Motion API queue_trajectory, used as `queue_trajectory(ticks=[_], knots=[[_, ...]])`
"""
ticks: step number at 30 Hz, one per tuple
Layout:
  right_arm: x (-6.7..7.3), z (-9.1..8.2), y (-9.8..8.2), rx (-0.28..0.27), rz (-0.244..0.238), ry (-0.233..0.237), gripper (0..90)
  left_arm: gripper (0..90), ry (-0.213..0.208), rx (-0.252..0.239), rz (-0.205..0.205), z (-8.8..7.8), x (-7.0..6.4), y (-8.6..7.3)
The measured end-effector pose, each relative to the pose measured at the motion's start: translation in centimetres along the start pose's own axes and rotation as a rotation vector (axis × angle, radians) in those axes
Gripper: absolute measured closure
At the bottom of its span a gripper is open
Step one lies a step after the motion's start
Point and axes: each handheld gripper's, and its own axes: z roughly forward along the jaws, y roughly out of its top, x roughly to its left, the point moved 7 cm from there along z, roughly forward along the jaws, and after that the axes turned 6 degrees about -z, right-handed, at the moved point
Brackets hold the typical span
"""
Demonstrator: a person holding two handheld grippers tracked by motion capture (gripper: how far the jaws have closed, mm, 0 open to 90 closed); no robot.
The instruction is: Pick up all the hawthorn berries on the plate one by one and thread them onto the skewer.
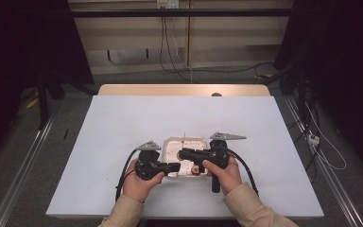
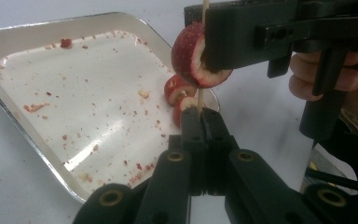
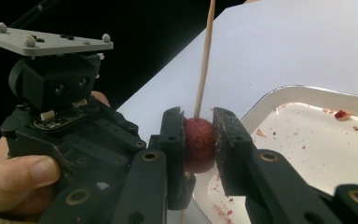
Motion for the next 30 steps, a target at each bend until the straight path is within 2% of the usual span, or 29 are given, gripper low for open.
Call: queue_trajectory(ticks=[3,7,12,18,20,22,23,26,30], knots=[[0.2,0.3,-0.6,0.033,-0.017,0.001,74.8,90.0,0.024,0.005,0.006,-0.2,-0.1,0.1],[0.3,0.3,-0.3,0.008,-0.01,0.009,74.8,90.0,0.015,-0.011,0.0,-0.3,-0.1,0.2],[0.3,0.4,-0.6,0.029,-0.019,0.006,74.8,90.0,0.013,-0.013,0.0,-0.3,0.0,0.1],[0.4,0.4,-0.5,0.027,-0.019,0.01,74.7,90.0,0.011,-0.014,0.0,-0.3,0.0,0.2],[0.3,0.3,-0.4,0.019,-0.026,0.005,71.0,90.0,0.019,-0.01,0.001,-0.3,0.0,0.1],[0.3,0.1,-0.2,0.004,-0.023,0.006,62.9,90.0,0.019,-0.006,0.004,-0.3,0.1,0.1],[0.1,-0.1,0.0,-0.005,-0.02,-0.001,58.8,90.0,0.026,-0.005,0.0,-0.4,0.2,0.0],[-0.4,-0.8,0.2,-0.015,-0.032,-0.024,58.4,90.0,0.036,0.0,-0.004,-0.5,0.4,-0.1],[-2.0,-2.0,-0.1,-0.004,-0.042,-0.091,53.7,90.0,0.039,0.008,-0.01,-0.7,0.8,-0.3]])
